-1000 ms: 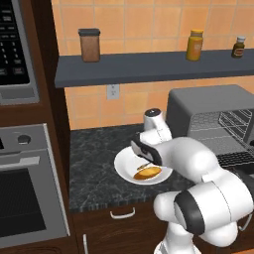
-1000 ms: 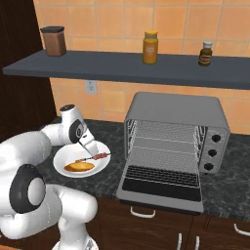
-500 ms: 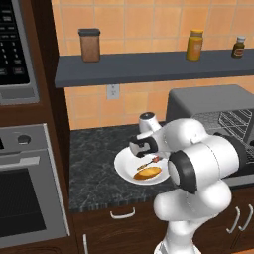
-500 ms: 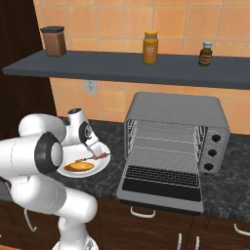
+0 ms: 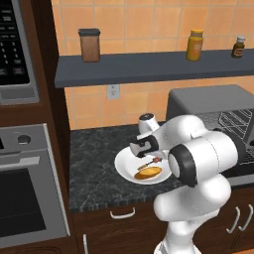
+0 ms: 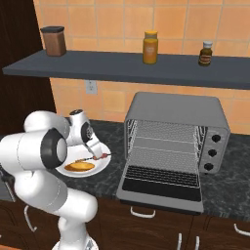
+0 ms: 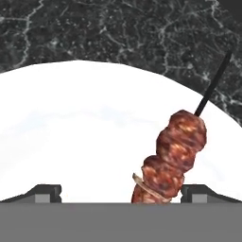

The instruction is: Pick up the kebab skewer and baguette bread, and place them inside the toaster oven. Close the toaster oven door and start by setting the timer.

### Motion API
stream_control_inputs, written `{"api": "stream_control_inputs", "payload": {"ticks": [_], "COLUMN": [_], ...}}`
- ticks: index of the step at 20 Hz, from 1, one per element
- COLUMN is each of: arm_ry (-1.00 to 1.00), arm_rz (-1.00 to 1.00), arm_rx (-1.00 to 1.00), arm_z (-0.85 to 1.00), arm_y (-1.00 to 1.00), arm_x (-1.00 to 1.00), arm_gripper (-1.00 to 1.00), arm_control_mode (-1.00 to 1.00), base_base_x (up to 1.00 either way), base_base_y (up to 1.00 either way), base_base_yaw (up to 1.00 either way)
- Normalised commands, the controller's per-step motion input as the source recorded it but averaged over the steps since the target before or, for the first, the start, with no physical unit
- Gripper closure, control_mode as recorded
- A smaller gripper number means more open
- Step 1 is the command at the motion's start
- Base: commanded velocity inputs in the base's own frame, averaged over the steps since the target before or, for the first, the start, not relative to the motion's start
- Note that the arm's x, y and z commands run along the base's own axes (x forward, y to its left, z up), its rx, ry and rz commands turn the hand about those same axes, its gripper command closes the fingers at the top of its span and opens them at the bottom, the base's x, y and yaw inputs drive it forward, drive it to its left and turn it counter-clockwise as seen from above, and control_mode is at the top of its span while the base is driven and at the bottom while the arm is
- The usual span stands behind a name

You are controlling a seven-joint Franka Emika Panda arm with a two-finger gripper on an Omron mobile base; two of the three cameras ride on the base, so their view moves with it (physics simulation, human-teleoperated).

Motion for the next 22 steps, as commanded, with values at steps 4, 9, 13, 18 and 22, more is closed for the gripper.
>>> {"api": "stream_control_inputs", "payload": {"ticks": [4,9,13,18,22], "arm_ry": [0.00,0.00,0.00,0.00,0.00], "arm_rz": [-0.05,-0.05,-0.06,0.00,0.00], "arm_rx": [0.00,0.00,0.00,0.00,0.00], "arm_z": [-0.23,-0.11,-0.11,0.00,-0.06], "arm_y": [-0.04,-0.01,-0.01,-0.14,-0.14], "arm_x": [-0.06,-0.32,-0.17,0.00,0.00], "arm_gripper": [-1.00,-1.00,1.00,1.00,1.00], "arm_control_mode": [-1.00,-1.00,-1.00,-1.00,-1.00], "base_base_x": [0.00,0.00,0.00,0.00,0.00], "base_base_y": [0.00,0.00,0.00,0.00,0.00], "base_base_yaw": [0.00,0.00,0.00,0.00,0.00]}}
